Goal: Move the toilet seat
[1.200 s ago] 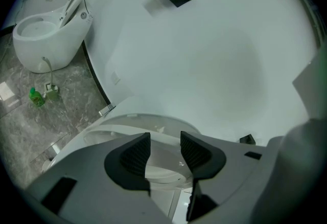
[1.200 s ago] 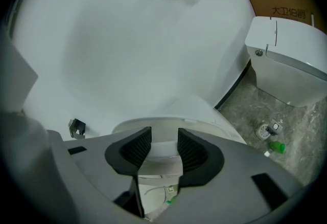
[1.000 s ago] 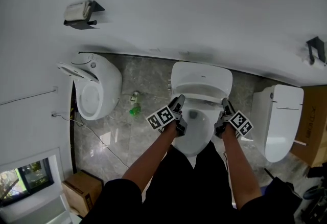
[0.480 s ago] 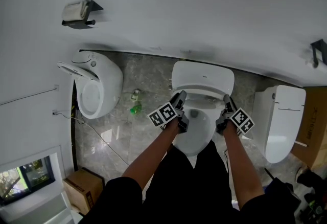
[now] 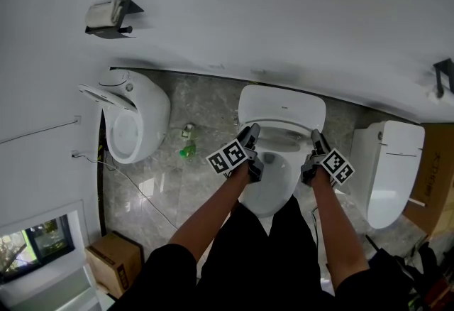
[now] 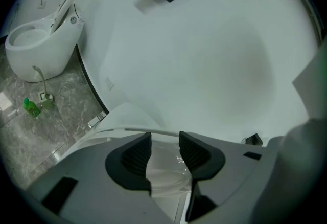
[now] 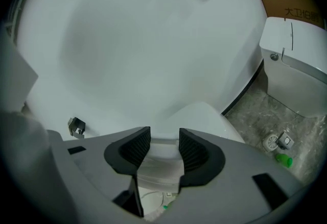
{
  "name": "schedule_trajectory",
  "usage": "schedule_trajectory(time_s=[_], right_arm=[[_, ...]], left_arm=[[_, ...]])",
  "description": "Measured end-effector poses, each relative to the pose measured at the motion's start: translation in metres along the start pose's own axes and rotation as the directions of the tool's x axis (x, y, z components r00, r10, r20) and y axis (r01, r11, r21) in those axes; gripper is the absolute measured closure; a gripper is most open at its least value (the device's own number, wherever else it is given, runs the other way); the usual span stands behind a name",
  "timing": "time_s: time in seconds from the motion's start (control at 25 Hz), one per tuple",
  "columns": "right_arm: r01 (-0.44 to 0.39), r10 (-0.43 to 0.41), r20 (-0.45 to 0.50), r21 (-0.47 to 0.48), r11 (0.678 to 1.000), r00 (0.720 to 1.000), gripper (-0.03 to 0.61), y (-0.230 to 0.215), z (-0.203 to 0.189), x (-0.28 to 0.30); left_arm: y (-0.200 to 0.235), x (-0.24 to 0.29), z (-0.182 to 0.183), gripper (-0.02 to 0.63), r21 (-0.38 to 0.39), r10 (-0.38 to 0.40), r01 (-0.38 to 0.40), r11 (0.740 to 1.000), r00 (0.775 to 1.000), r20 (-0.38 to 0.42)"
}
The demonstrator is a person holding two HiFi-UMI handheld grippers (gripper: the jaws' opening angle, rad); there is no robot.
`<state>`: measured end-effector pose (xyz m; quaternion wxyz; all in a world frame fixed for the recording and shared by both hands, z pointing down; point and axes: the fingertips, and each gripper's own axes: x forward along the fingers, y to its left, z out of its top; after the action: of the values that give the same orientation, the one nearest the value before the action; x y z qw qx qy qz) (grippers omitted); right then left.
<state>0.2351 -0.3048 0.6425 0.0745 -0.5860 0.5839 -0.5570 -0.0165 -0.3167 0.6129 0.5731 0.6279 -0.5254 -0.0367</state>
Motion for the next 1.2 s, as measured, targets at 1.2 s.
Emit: schedule_trajectory(time_s=[1.2], right_arm=[[-0.137,0.164,0.037,-0.389,0.911,0.986,0.388,0.125,-0.079,-0.187]], left_arm=[[-0.068,-0.222,-0.035,0.423,0.468,-0.278,0.263,0.844,0.96,-0.038]])
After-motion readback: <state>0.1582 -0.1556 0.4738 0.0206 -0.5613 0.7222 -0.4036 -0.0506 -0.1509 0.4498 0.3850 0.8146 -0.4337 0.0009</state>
